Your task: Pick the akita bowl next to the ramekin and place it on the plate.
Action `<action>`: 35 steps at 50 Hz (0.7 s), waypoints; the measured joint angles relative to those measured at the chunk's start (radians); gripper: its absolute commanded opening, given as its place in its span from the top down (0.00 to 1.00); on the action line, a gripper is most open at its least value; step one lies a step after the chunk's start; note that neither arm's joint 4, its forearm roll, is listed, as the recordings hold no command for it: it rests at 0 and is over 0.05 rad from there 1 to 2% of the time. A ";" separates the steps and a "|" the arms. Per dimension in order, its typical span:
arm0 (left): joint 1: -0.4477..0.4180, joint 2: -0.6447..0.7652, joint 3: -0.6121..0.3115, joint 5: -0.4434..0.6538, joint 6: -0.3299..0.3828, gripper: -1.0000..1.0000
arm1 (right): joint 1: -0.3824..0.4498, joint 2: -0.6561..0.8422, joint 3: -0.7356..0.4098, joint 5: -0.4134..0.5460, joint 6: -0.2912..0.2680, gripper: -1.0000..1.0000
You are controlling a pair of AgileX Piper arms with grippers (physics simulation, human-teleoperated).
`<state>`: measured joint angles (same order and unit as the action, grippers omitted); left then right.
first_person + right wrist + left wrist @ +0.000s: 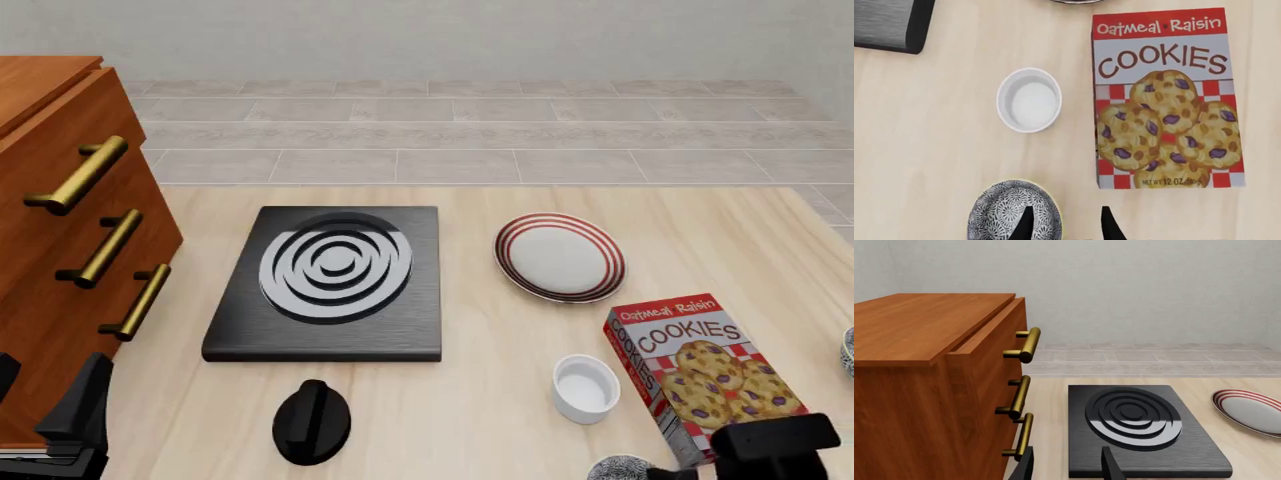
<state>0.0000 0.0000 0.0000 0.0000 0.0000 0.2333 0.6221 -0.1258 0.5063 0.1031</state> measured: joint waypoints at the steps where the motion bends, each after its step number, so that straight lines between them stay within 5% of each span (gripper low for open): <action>1: 0.000 0.000 0.000 0.000 0.000 0.00 | 0.001 0.000 0.003 -0.001 0.001 0.00; 18: 0.000 0.000 0.000 0.000 0.000 0.00 | 0.019 -0.061 0.052 0.031 0.028 0.00; 35: 0.000 0.000 0.000 0.000 0.000 0.00 | 0.023 0.009 0.067 -0.045 0.032 0.00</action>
<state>0.0000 0.0000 0.0000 0.0000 0.0000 0.2559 0.6311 -0.0583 0.4609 0.1353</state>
